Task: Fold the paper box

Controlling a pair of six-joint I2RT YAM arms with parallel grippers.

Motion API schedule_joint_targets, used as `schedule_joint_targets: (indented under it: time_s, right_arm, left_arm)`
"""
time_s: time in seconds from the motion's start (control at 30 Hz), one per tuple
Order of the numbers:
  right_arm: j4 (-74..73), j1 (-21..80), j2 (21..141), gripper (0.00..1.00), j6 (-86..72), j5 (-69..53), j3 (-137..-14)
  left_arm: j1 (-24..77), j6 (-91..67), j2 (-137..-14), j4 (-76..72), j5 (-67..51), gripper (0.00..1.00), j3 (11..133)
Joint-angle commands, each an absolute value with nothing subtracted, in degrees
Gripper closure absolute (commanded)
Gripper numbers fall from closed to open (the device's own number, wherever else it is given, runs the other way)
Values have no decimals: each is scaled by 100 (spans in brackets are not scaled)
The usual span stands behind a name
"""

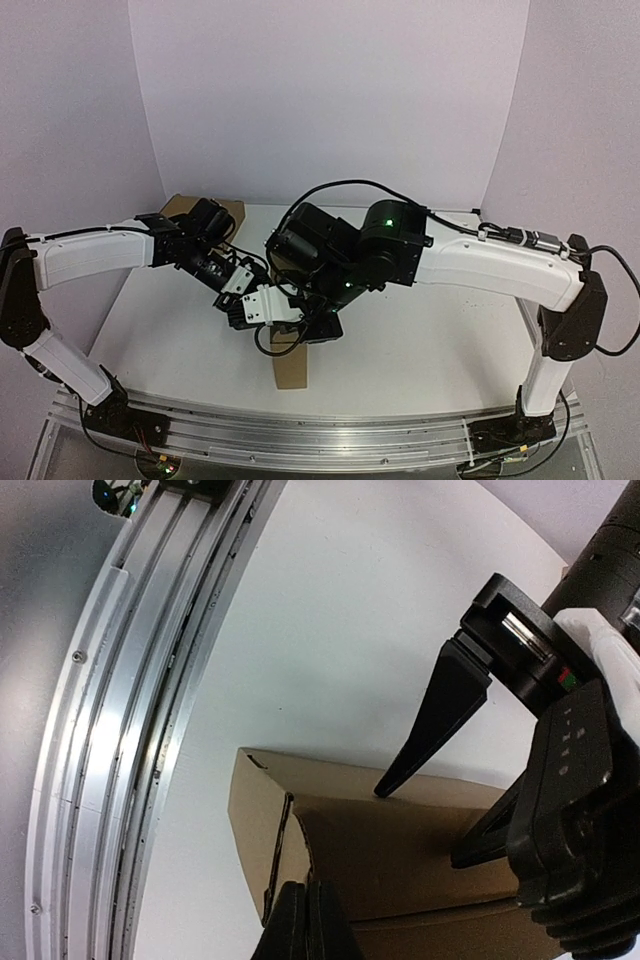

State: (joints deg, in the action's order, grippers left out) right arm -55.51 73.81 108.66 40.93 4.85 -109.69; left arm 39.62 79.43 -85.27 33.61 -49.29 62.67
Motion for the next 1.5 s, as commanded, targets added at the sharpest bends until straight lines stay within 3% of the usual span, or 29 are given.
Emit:
schedule_joint_targets:
  time_s: [0.0, 0.7, 1.0, 1.27, 1.47]
  right_arm:
    - [-6501, 7486, 11389, 100, 4327, 1024, -10960]
    - [-7176, 7920, 12281, 100, 5063, 1584, -11702]
    - [-7179, 7955, 11989, 100, 5280, 1659, -10859]
    - [-7067, 7963, 12125, 100, 5427, 1695, -10961]
    - [-6985, 7963, 11965, 100, 5369, 1898, -10646]
  left_arm:
    - [3981, 7708, -8638, 3719, -4720, 47, 6439]
    - [3985, 7421, -8790, 3726, -4827, 48, 6512]
    - [3999, 7015, -8799, 3582, -4891, 49, 6463]
    - [3999, 6973, -8811, 3690, -4908, 49, 6527]
    - [3906, 7257, -8389, 4413, -5214, 40, 6752]
